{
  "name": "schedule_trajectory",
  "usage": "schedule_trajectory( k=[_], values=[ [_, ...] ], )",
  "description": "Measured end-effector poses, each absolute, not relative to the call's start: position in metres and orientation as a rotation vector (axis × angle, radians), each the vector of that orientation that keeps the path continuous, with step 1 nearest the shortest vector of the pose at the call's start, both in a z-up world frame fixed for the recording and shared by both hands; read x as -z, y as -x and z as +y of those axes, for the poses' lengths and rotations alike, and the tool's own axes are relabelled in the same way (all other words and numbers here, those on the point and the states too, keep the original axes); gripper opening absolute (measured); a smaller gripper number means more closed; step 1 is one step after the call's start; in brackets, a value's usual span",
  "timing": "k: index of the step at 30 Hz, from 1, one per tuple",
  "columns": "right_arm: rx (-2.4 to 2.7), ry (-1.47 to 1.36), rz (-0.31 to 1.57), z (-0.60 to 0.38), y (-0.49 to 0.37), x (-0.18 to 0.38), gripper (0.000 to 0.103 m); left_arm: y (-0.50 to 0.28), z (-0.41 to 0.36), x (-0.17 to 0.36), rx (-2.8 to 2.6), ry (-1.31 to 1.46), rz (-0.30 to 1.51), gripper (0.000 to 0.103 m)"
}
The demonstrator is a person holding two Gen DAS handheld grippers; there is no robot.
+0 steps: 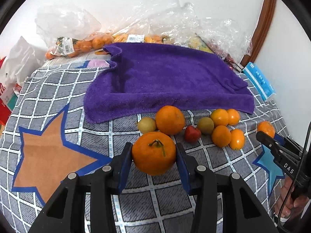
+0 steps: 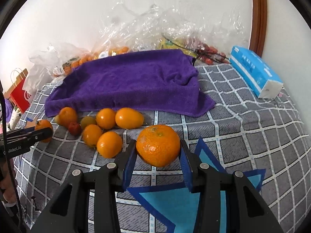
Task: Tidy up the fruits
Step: 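Grasp the large orange with the right gripper while the left gripper grasps the stemmed orange, then carry both held oranges up and over onto the purple towel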
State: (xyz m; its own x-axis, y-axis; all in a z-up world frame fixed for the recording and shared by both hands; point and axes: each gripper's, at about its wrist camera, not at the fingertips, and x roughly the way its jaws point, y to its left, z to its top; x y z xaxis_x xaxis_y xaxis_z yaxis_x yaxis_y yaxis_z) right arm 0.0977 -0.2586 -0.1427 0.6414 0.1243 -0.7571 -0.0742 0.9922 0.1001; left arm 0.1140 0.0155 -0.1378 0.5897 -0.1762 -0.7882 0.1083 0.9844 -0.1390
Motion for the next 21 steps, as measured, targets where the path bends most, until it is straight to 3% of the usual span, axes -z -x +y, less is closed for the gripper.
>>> schedule_trajectory(
  k=[21],
  values=[
    [-0.157, -0.033, 0.721, -0.246, -0.103, 0.077, 0.042, -0.118, 0.049, 0.085, 0.100, 0.171, 0.830, 0.042]
  ],
)
